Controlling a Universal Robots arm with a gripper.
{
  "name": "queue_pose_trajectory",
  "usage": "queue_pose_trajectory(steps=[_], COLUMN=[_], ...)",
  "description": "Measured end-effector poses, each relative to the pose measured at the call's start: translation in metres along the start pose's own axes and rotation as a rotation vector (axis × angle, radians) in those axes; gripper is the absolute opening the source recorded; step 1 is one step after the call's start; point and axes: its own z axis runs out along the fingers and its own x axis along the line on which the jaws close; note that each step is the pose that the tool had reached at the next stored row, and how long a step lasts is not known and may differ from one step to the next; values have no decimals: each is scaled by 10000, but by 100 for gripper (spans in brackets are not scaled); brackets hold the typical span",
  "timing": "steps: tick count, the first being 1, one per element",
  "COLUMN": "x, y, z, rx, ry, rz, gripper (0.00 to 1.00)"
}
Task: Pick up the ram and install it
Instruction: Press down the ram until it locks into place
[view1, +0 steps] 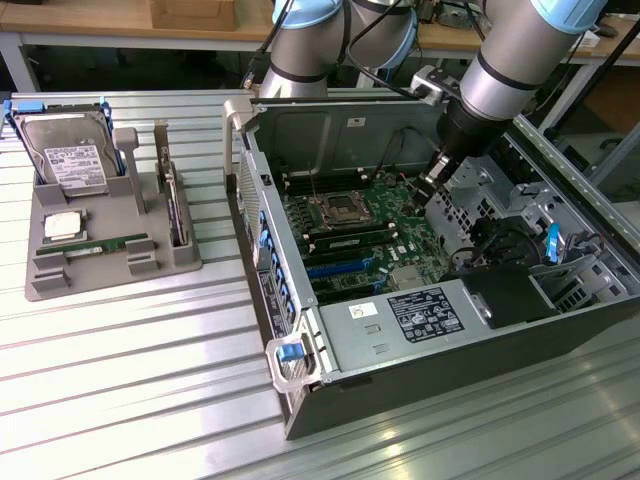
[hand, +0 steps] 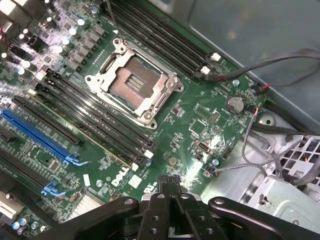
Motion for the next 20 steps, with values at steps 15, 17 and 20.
queue_pose_trajectory(steps=[15,17,20], x=[0,0,0], y=[0,0,0], z=[0,0,0], rx=[112,129,154], ry=[-184,-212,-254], rz=[2014,2311,2771], gripper=[10,10,10])
